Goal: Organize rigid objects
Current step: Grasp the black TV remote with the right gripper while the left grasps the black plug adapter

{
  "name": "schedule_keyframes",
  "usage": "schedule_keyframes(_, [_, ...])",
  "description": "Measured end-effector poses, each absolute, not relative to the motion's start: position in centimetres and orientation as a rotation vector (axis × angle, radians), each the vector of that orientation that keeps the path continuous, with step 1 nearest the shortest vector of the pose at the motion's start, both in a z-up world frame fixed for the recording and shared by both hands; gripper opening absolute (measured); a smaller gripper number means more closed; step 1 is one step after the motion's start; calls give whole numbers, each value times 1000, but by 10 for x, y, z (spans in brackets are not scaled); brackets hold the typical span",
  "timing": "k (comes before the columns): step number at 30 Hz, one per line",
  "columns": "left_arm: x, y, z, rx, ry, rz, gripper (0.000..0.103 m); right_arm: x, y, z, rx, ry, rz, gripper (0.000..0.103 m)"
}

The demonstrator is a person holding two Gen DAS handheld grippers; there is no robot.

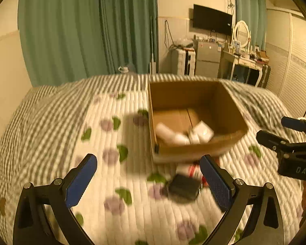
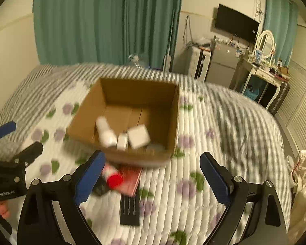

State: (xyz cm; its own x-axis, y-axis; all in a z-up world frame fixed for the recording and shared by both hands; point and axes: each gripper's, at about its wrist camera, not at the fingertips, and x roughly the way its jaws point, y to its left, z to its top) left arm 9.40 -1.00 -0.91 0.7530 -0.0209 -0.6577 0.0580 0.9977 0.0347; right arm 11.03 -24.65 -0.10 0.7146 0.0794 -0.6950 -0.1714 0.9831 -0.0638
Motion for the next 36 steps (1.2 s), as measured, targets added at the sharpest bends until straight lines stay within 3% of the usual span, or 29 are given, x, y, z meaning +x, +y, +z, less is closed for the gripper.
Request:
schedule_keyframes(5, [76, -13, -50, 74, 764, -42, 103, 109, -236, -61, -152, 889, 159, 94])
schedule_keyframes(11, [79, -15, -87, 67, 833, -42, 103, 127, -218, -135, -175, 1062, 214, 75])
schedule_keyframes(13, [82, -18, -95, 76, 847, -38, 103, 133, -216, -149, -175, 1099, 207, 63])
schedule_keyframes(20, [92, -21, -116, 62, 902, -42, 103, 150, -209, -170, -203, 1107, 183, 60])
schedule_keyframes(24, [91, -24, -119, 78, 912, -38, 103, 142, -198, -169, -263, 1077, 170, 41])
schedule_keyframes(36, [96, -31, -118, 71, 915, -80, 103, 104, -234, -142, -150, 1005, 29, 40])
